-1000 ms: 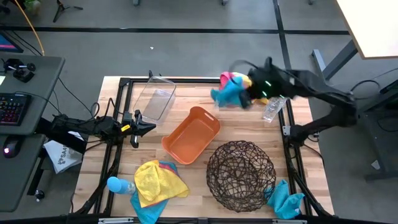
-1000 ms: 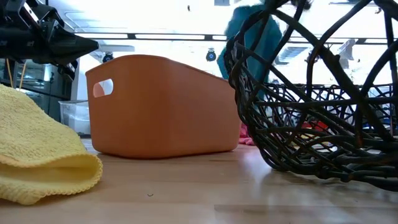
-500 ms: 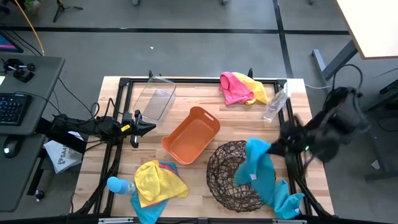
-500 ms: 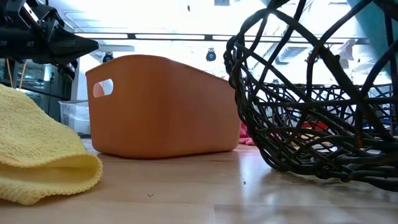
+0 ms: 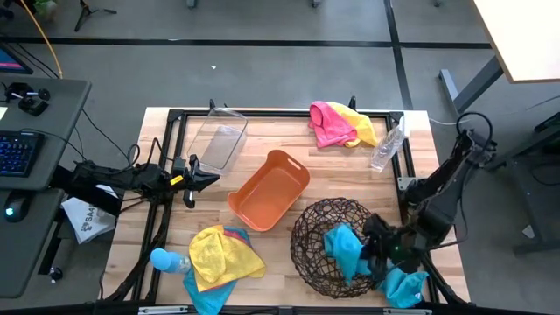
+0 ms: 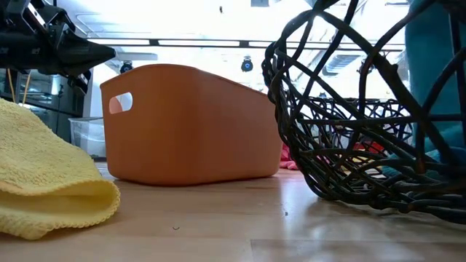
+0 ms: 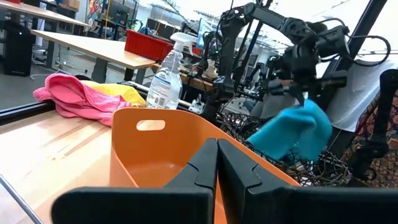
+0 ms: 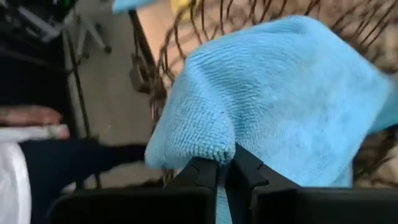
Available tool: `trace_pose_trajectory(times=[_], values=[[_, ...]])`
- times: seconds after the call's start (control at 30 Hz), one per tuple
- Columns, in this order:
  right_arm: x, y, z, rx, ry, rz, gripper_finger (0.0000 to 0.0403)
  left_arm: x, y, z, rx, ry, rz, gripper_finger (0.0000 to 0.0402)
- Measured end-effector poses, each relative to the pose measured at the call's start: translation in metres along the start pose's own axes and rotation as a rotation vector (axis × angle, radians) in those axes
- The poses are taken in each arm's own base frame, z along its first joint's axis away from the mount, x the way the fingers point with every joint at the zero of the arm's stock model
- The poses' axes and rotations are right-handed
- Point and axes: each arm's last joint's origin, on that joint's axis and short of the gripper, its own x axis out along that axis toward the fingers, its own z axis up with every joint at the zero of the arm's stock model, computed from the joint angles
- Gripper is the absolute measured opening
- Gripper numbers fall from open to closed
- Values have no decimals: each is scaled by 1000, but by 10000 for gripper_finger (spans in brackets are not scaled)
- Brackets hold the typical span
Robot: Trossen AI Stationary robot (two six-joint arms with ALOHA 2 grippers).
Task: Sort microfiber towel by color & place in baskets
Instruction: Put the top blue towel into the black wire basket, then put the right blue towel into the black wire basket
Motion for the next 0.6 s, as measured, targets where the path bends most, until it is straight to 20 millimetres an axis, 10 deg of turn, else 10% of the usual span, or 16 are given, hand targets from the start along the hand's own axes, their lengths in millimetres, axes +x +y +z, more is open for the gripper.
trace_pose_trajectory(times=[0.6], values=[[18,-13,40,119,559,113,268,0,0,0,0,0,0,1]])
